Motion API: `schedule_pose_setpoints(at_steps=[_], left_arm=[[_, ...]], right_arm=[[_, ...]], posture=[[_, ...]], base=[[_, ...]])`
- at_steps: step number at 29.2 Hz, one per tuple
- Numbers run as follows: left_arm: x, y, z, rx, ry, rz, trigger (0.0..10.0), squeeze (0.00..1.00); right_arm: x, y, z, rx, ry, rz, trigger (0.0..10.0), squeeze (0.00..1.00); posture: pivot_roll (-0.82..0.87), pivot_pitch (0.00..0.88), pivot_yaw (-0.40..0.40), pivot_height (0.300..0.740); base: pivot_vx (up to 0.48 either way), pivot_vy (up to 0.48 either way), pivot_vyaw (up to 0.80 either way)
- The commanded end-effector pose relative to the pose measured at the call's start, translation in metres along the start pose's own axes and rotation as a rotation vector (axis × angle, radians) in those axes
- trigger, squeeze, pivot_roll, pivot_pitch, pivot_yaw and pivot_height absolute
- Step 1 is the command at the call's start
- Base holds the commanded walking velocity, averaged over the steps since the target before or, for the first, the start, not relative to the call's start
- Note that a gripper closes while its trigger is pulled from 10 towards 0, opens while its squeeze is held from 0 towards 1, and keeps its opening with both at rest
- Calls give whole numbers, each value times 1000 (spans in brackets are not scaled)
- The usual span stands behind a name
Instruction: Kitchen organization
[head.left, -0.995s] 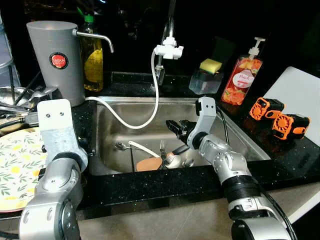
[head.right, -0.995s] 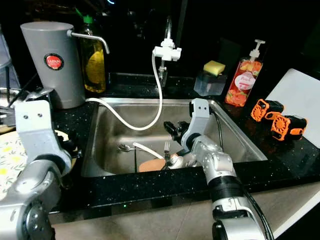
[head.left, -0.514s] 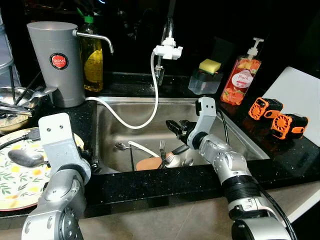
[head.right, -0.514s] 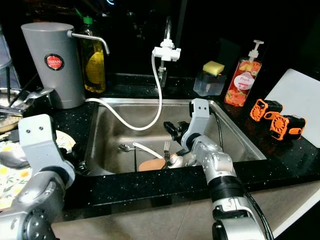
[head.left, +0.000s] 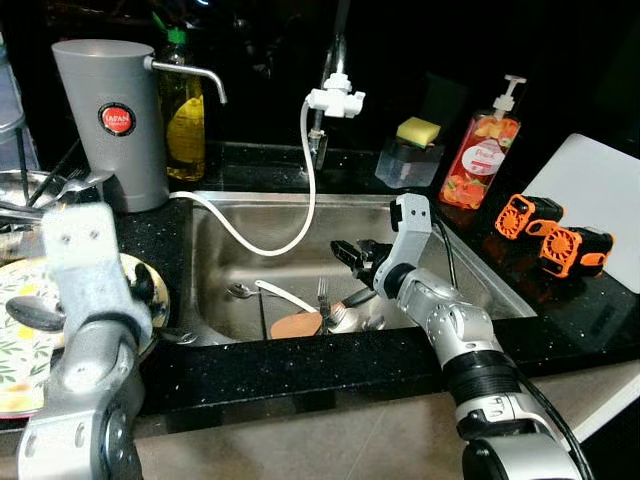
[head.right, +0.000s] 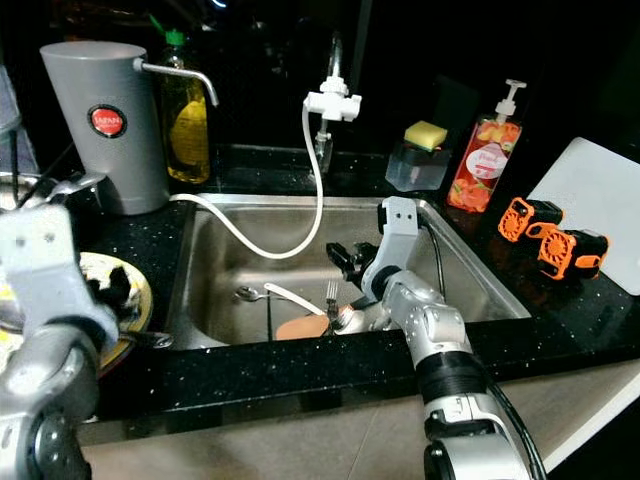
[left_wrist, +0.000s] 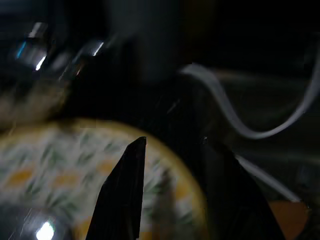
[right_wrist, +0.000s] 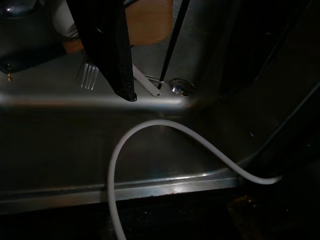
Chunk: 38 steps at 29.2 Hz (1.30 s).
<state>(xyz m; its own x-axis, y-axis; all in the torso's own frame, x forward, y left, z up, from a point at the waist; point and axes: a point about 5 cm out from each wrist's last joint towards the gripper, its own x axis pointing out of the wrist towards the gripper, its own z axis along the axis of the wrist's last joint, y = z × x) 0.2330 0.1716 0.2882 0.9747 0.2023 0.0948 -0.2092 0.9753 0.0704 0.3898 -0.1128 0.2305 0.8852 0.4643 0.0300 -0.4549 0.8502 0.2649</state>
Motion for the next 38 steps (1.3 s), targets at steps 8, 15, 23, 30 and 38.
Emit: schedule_pose_setpoints(at_steps=[8, 15, 23, 30, 38], left_arm=[[5, 21, -4, 13, 32, 148, 10000, 0], [-2, 31, -9, 130, 13, 362, 10000, 0], [-7, 31, -18, 107, 29, 396, 10000, 0], [-7, 15, -26, 36, 69, 351, 10000, 0], [-7, -3, -25, -11, 46, 339, 10000, 0]], right_arm=[[-1, -3, 0, -40, 7, 16, 10000, 0], [-1, 1, -1, -44, 9, 42, 10000, 0], [3, 5, -1, -44, 7, 62, 10000, 0], [4, 7, -2, -43, 9, 72, 10000, 0], [6, 8, -1, -46, 14, 82, 10000, 0]], posture=[[269, 86, -136, 740], [274, 80, -139, 740], [286, 72, -137, 740], [287, 70, -145, 740], [289, 74, -158, 740]], base=[[0, 0, 0], [0, 0, 0], [0, 0, 0], [0, 0, 0], [0, 0, 0]])
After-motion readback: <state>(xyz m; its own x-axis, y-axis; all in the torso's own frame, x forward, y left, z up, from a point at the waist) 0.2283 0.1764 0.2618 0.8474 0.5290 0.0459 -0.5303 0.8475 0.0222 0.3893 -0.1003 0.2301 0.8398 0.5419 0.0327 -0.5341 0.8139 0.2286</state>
